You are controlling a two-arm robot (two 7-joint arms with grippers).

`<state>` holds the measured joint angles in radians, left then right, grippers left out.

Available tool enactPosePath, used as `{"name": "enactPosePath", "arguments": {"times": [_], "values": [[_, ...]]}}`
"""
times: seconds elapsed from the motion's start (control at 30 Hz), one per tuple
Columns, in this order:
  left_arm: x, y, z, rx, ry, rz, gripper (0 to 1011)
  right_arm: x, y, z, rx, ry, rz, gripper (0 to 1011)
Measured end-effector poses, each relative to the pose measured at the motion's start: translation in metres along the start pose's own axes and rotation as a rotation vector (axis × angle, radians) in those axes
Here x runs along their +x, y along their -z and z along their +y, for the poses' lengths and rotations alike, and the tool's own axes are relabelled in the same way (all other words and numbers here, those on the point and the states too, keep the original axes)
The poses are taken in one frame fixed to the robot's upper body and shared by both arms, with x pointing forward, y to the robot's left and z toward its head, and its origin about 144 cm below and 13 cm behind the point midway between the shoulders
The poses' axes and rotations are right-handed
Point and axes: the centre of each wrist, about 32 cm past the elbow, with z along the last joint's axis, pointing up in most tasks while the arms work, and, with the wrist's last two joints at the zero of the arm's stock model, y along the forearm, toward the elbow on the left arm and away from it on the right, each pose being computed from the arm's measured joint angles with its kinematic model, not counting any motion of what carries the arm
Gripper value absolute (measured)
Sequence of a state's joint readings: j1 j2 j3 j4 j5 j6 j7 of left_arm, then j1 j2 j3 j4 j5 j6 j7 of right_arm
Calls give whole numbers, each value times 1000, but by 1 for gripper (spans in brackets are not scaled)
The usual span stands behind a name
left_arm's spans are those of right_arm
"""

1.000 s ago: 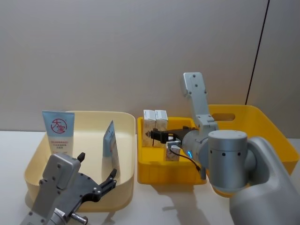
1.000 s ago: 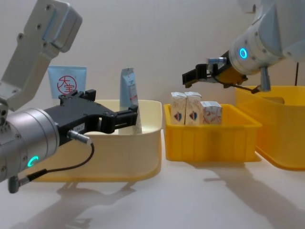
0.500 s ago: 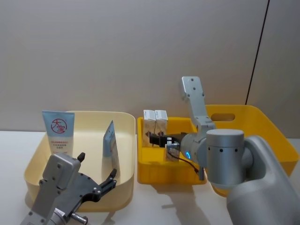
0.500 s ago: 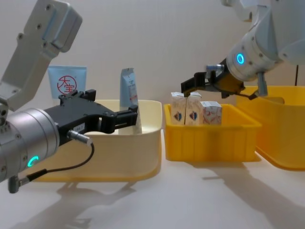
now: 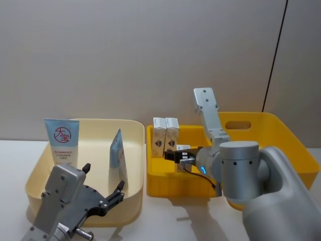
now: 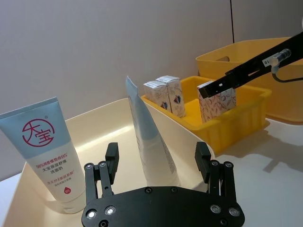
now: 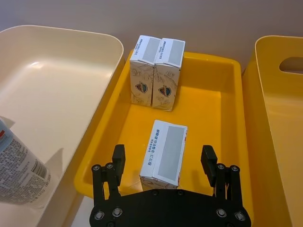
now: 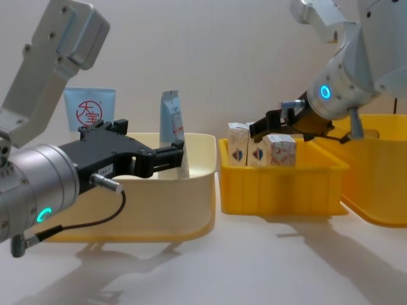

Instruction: Bimanual collaborative sorting of washing and personal care products

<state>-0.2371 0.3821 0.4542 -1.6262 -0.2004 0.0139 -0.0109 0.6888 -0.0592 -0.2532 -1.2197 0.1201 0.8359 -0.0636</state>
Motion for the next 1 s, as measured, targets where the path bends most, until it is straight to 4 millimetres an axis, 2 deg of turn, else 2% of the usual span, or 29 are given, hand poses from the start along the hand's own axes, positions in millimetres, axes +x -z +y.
{"name": "enactPosePath", "arguments": {"times": [0.63,0.9,1.0], "values": [[0,0,0,0,0,0,1003,-4,10,15,-12,10,-3,1000],[0,0,0,0,0,0,1003,-4,12,18,-11,15,-3,836],[0,0,0,0,0,0,1003,-4,13,19,-13,16,-3,740]]}}
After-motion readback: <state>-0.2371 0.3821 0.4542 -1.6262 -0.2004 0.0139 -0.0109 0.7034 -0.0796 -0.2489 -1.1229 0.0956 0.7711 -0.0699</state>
